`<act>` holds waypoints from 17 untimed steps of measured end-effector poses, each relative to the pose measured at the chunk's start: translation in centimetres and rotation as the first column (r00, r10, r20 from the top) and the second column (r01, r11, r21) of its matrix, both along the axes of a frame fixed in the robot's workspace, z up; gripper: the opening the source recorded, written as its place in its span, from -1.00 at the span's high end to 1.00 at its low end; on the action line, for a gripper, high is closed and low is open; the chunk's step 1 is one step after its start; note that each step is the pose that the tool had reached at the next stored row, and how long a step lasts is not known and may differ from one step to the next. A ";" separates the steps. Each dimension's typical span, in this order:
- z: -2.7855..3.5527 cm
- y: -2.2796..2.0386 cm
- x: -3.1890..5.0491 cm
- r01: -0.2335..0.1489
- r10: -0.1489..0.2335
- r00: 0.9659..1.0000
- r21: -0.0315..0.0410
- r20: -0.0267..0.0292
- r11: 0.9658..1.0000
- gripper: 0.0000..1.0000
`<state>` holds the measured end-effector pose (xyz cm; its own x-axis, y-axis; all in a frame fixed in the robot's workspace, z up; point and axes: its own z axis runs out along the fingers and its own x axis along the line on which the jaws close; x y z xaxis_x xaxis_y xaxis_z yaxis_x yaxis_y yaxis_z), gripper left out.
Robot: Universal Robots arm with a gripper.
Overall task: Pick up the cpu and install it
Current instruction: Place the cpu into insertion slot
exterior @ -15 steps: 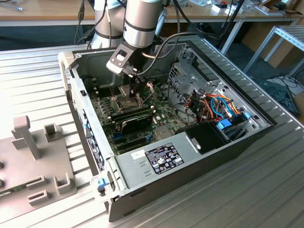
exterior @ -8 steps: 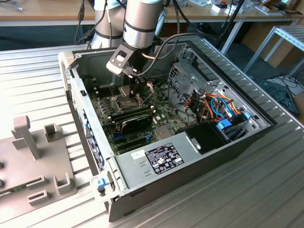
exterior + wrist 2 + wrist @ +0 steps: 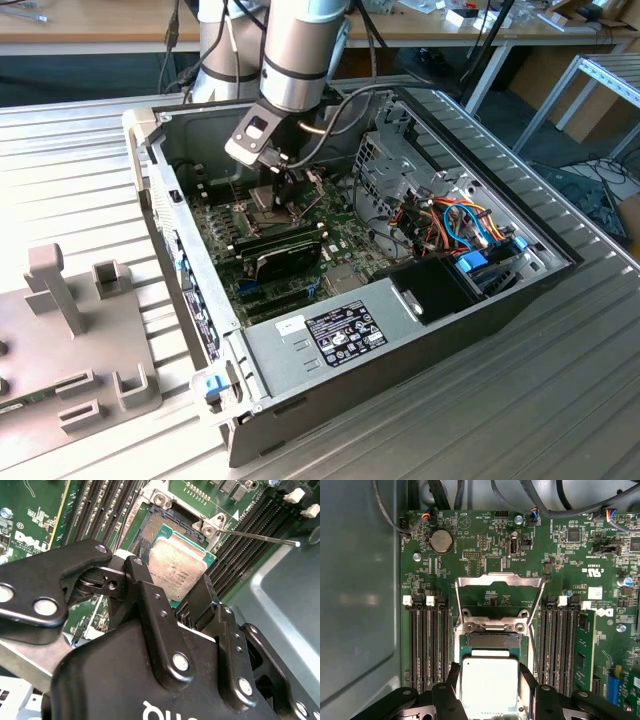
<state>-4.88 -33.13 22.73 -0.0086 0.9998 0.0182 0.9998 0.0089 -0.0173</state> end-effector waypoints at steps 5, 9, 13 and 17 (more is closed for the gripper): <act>-0.69 0.00 0.01 0.000 0.000 1.000 0.000 -0.001 1.000 -0.09; -0.75 -0.03 0.02 0.000 0.000 1.000 0.000 -0.001 1.000 -0.09; -0.80 -0.24 0.01 0.000 0.000 1.000 0.000 -0.001 1.000 -0.09; -0.87 -0.48 0.01 0.000 0.000 1.000 0.000 -0.001 1.000 -0.09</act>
<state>-4.87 -33.61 21.86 -0.0087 0.9998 0.0184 0.9998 0.0090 -0.0179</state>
